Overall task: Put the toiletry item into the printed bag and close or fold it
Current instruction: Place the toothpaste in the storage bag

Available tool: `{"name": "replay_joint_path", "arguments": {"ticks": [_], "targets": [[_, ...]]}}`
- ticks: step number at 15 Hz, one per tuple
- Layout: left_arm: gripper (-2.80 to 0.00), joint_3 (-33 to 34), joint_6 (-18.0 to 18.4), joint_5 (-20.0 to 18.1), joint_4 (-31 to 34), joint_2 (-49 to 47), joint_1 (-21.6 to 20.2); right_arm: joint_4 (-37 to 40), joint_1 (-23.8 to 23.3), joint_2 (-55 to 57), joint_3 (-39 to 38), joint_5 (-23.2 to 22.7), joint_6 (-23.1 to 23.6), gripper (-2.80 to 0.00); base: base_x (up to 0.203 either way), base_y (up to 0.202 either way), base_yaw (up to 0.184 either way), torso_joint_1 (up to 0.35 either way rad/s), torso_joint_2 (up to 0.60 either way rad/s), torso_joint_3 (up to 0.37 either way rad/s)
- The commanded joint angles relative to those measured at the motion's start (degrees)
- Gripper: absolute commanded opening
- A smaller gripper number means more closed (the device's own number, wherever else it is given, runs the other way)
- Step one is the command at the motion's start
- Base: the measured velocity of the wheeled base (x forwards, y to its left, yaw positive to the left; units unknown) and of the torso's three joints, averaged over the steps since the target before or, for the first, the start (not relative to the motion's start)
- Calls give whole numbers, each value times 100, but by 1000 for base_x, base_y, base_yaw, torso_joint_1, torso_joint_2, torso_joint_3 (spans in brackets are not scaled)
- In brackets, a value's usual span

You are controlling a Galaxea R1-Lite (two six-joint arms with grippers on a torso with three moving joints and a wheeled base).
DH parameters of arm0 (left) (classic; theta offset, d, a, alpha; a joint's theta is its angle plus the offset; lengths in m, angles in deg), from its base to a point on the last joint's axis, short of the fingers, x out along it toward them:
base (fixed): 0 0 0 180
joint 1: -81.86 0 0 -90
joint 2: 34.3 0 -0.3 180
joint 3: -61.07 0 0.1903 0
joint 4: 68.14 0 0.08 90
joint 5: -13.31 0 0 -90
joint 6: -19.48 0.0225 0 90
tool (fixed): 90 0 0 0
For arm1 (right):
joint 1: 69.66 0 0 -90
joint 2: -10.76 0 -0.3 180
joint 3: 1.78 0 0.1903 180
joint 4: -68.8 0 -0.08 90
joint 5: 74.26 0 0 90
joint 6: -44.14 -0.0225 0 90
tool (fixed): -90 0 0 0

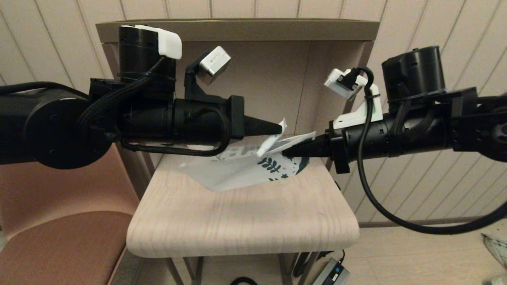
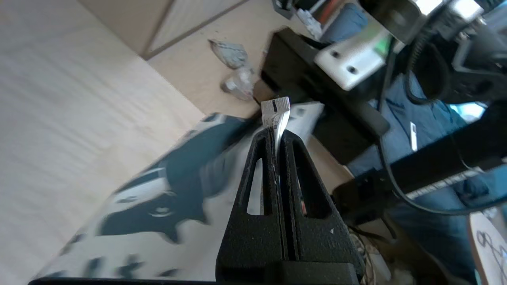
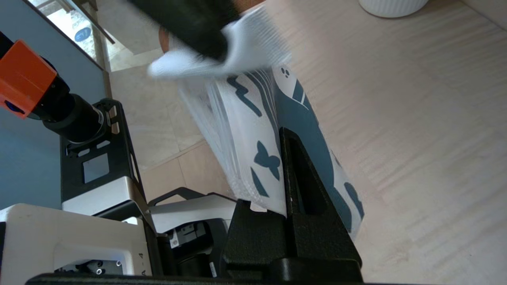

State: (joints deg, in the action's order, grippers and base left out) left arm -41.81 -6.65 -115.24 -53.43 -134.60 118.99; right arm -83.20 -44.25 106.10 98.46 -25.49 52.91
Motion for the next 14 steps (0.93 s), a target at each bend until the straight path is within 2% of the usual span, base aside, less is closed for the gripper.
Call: {"name": "replay_joint_path", "arguments": {"ticks": [1, 5, 7, 9, 12, 14], "targets": [[-280, 38, -7, -12, -13, 37, 49, 3, 0, 11, -15, -26, 11, -280, 0, 0, 0, 0, 0, 0], [-280, -221, 9, 54, -140, 55, -2, 3, 0, 11, -111, -26, 20, -280, 0, 0, 0, 0, 0, 0], [-280, -232, 229, 37, -221, 80, -134, 29, 5, 2, -111, -29, 29, -280, 0, 0, 0, 0, 0, 0], [-280, -232, 797, 16, -355, 79, -246, 57, 8, -3, -120, -34, 38, -280, 0, 0, 0, 0, 0, 0], [-280, -167, 1844, 37, -596, 27, -275, 416, 38, -24, -50, -52, 61, -280, 0, 0, 0, 0, 0, 0], [-280, -25, 2340, 109, -643, 29, -333, 430, 61, -49, 8, -51, 64, -280, 0, 0, 0, 0, 0, 0]]}}
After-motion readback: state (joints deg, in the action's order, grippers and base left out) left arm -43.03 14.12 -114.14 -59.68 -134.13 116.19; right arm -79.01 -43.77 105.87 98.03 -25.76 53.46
